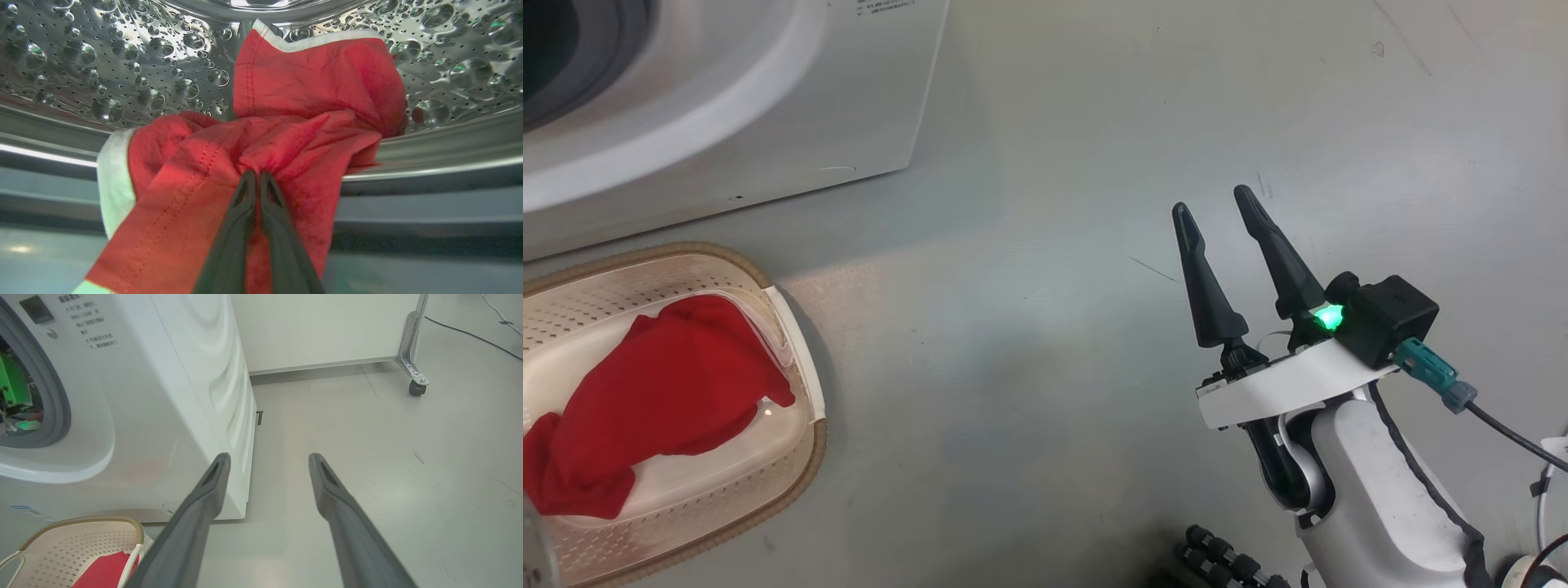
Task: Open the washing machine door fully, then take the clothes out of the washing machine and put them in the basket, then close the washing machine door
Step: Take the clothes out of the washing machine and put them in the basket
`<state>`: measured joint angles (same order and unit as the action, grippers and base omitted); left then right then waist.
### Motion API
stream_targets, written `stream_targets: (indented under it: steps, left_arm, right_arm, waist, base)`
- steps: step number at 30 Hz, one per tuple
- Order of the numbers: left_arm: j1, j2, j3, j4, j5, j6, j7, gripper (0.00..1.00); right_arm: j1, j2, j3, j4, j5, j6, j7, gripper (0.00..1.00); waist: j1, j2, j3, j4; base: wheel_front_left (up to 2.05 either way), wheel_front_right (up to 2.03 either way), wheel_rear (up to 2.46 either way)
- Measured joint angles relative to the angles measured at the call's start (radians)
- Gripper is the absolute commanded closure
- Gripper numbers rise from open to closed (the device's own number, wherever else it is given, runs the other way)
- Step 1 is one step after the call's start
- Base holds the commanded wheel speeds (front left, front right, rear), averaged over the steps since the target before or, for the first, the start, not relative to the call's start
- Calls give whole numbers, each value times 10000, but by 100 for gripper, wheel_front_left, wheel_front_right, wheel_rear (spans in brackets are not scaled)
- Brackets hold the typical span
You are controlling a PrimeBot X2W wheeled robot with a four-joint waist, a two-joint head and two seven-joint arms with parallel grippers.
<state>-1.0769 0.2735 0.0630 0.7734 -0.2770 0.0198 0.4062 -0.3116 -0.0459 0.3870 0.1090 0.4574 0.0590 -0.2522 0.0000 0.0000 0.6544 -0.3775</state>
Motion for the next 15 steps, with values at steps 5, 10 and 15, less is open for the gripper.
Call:
stream_targets:
  steps: [5,10,15]
  left_arm:
    - [-3,-27,-71,314,2,-167,-357,100]
    - [24,-117,-163,564,52,-257,-874,100]
    - [202,-311,-163,782,42,-401,-1450,100]
  right_arm:
    - [-88,0,-59,54,-13,0,0,0]
    - [-87,-2,-94,171,-33,0,0,0]
    - [-83,-2,-176,272,-153,0,0,0]
  waist:
    - [0,0,-102,56]
    - [0,0,-314,139]
    - [0,0,-604,243]
  base:
    - [0,0,0]
    - [0,0,0]
    - [0,0,0]
